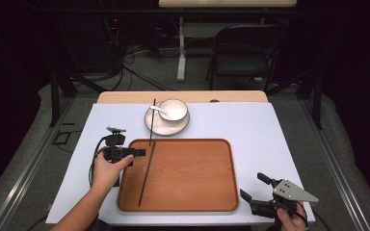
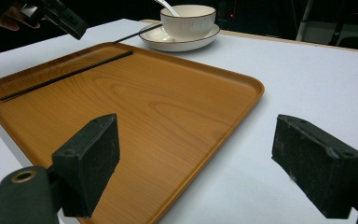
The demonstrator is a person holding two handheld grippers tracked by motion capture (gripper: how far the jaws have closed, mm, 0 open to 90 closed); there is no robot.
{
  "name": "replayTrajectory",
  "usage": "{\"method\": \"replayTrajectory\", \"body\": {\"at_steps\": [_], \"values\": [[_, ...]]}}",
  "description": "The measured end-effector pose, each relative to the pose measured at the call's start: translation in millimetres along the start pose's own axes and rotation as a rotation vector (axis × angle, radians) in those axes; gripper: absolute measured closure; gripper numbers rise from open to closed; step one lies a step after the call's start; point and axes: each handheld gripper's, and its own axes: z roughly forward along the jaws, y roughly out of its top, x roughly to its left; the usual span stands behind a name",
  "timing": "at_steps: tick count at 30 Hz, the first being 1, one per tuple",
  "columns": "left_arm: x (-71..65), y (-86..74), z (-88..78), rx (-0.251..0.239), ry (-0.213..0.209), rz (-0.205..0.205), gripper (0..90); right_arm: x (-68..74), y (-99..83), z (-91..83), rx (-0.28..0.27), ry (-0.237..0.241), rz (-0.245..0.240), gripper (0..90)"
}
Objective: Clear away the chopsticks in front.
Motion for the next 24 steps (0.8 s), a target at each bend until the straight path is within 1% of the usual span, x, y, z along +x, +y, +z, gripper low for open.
{"method": "replayTrajectory", "body": {"at_steps": [1,5,9,10,14,17,21,24], "values": [[0.6,2.1,0.3,-0.002,0.011,0.01,51.0,-0.1,0.0,0.0,0.0,-0.001,-0.001,14.5],[2.9,11.0,1.7,-0.02,0.061,0.025,47.6,0.4,-0.1,-0.1,0.001,0.0,0.005,14.5],[6.2,21.2,3.3,-0.031,0.098,0.034,46.2,-0.1,0.0,0.0,0.0,-0.001,0.0,14.5],[7.4,24.1,3.3,-0.028,0.101,0.036,45.5,0.3,-0.1,-0.1,0.001,0.0,0.005,14.5],[10.2,35.1,3.0,-0.036,0.097,0.019,44.9,-0.1,-0.1,-0.2,-0.001,-0.001,0.004,14.5],[8.8,42.2,2.8,-0.04,0.095,0.015,45.0,-0.2,-0.2,-0.2,-0.002,0.0,0.004,14.5],[5.1,53.2,2.6,-0.041,0.097,0.026,44.7,0.0,-0.2,-0.3,-0.001,0.0,0.004,14.5],[2.6,60.6,3.0,-0.042,0.088,0.022,44.3,-0.1,-0.2,-0.3,-0.002,-0.001,0.003,14.5]]}}
